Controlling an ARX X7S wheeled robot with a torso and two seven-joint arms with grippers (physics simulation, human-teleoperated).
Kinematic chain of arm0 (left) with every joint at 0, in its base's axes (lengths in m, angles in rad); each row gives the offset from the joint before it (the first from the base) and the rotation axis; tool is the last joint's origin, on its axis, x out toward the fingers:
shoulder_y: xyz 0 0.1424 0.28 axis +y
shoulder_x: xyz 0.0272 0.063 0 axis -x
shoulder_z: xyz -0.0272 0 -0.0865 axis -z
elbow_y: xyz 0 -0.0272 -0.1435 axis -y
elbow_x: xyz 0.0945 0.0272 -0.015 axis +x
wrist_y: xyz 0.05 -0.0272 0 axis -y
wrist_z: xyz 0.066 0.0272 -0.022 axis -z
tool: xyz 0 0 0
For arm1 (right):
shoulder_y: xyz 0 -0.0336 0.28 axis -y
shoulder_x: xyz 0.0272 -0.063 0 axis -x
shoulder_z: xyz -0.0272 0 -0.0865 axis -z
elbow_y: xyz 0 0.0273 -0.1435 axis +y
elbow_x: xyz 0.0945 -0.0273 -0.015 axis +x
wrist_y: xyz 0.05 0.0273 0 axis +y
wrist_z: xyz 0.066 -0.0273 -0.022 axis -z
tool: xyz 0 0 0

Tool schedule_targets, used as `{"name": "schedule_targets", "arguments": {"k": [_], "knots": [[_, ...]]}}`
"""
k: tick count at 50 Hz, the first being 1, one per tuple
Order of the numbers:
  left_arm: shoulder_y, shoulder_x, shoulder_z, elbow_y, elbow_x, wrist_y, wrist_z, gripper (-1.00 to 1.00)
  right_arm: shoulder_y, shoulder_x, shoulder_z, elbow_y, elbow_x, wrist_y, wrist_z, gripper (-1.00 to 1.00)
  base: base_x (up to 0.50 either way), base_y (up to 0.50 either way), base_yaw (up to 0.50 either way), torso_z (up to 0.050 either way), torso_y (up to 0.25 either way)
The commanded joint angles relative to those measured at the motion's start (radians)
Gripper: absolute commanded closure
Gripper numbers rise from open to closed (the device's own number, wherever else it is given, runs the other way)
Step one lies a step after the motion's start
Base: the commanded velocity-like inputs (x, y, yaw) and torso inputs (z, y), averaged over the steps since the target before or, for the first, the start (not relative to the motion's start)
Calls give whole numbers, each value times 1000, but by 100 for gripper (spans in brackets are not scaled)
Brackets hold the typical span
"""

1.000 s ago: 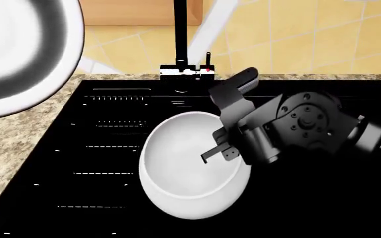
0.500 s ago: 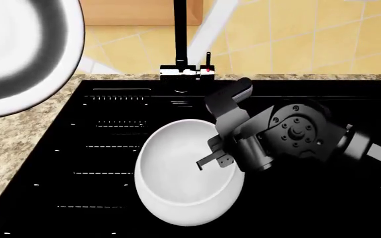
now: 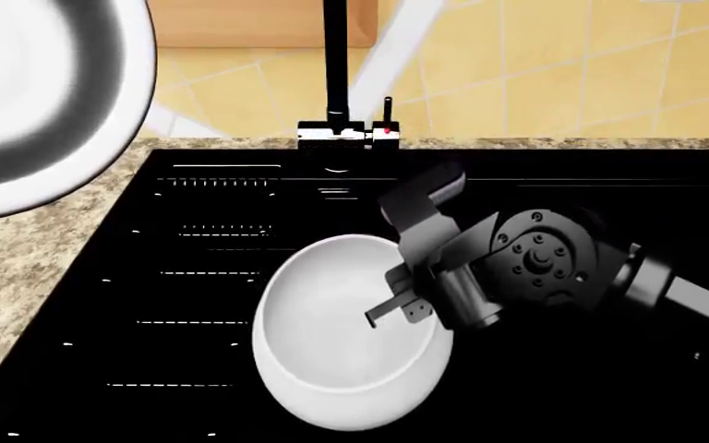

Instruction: Stack the bowls in the sink.

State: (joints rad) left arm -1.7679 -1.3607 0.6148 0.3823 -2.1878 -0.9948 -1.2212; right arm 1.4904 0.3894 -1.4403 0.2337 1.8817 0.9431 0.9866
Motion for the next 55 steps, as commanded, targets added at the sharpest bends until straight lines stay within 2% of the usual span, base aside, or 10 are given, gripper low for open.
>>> {"name": "schedule_targets", "arguments": {"k": [1,48,49,55], "knots": [[-22,-1,-10,-3,6,4,-5,100,-22,-3,-4,15,-26,-11,-20,100,0,0,0,0,0],[-24,5,-22,-9,-1,-9,-12,100,-102,-37,-34,81,-73,-40,-118,100,0,0,1,0,0],[-24,5,-22,-9,-1,-9,-12,100,-101,-38,-36,82,-74,-37,-120,-100,0,0,0,0,0],[-25,8,-23,-10,-2,-11,-15,100,-90,-30,-33,77,-71,-31,-121,-100,0,0,1,0,0]]}}
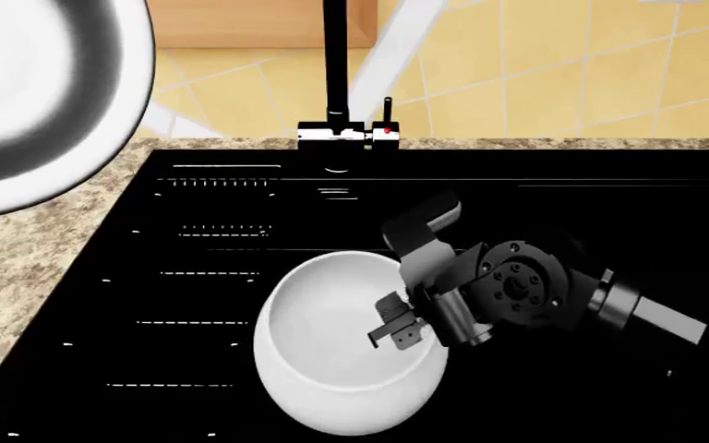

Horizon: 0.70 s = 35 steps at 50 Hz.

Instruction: Stack the bowls in the sink.

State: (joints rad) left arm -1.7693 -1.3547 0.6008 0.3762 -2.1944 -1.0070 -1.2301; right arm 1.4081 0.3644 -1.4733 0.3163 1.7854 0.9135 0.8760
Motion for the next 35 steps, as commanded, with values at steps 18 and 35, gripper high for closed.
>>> {"name": "schedule_targets", "arguments": {"k": [18,35], "knots": [[-35,14,-12,-14,1,-11,-15,100,106,65,44,-102,103,46,102,-100,0,0,0,0,0],[-51,25,-14,-21,-14,-21,-32,100,283,144,94,-223,233,122,246,-100,0,0,0,0,0]]}}
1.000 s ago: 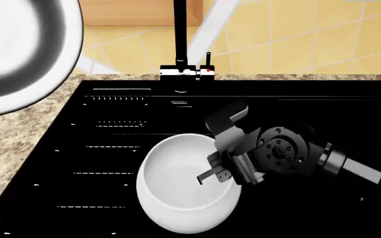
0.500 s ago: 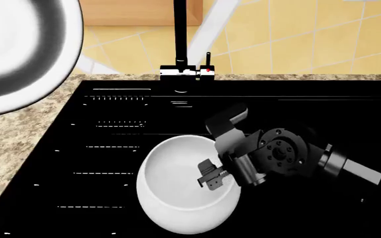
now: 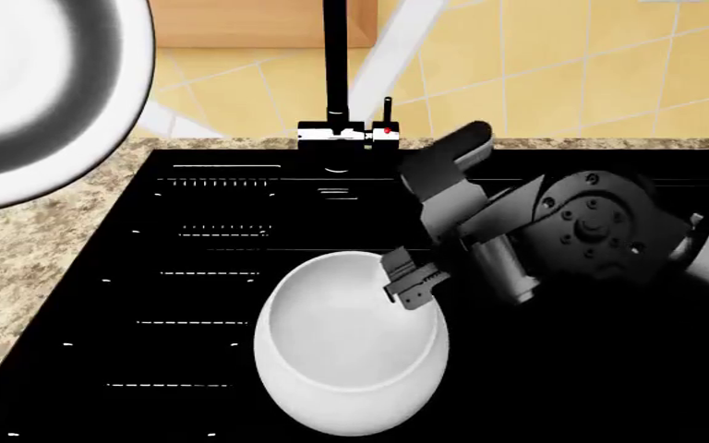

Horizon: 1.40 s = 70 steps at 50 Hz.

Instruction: Stack the bowls in the sink.

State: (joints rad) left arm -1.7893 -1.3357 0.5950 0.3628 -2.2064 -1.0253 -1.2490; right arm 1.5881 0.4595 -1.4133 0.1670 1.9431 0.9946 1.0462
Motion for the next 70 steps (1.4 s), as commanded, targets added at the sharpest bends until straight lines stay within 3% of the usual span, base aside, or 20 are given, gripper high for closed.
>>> {"name": "schedule_targets", "arguments": {"k": [1,28,41,54,70], "knots": [[-33,7,-8,-8,-3,-5,-15,100,120,58,37,-82,88,49,88,-100,0,0,0,0,0],[-28,9,-10,0,-16,-1,-24,100,324,251,128,-281,221,113,170,-100,0,0,0,0,0],[28,-14,4,27,-36,35,-25,100,337,413,206,-438,220,80,169,-100,0,0,0,0,0],[94,-2,57,44,-48,37,-50,100,364,490,240,-496,210,79,181,-100,0,0,0,0,0],[165,32,111,15,-149,161,-131,100,358,515,244,-504,200,79,172,-100,0,0,0,0,1]]}}
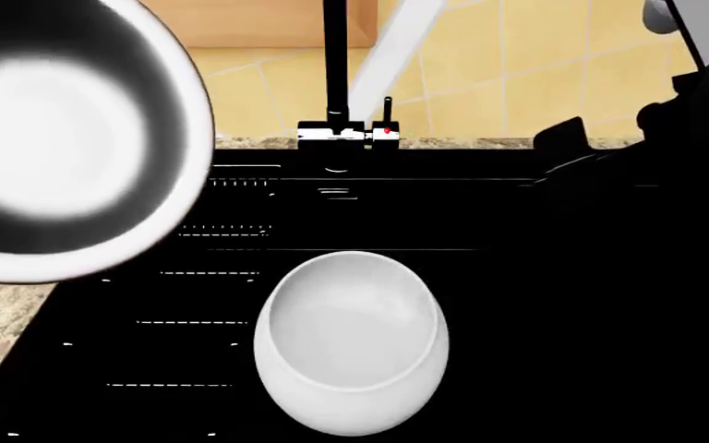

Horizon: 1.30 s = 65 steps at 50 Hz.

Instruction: Stack the bowls in the sink.

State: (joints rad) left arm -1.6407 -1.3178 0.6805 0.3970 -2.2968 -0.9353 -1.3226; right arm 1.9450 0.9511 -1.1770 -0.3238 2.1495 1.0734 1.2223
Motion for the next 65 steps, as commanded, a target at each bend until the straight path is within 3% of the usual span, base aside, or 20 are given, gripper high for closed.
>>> {"name": "schedule_targets", "arguments": {"k": [1,23,45,65], "knots": [[21,15,27,-22,-73,86,-64,100,1,24,8,-12,-7,0,-5,-100,0,0,0,0,0],[66,89,74,-39,-156,201,-102,100,-13,49,7,-26,-21,0,-15,-100,0,0,0,0,0],[76,300,131,-130,-32,213,-22,100,70,134,21,-49,67,50,42,-100,0,0,0,0,0],[104,368,162,-152,17,240,-12,100,81,147,23,-47,75,63,48,-100,0,0,0,0,1]]}}
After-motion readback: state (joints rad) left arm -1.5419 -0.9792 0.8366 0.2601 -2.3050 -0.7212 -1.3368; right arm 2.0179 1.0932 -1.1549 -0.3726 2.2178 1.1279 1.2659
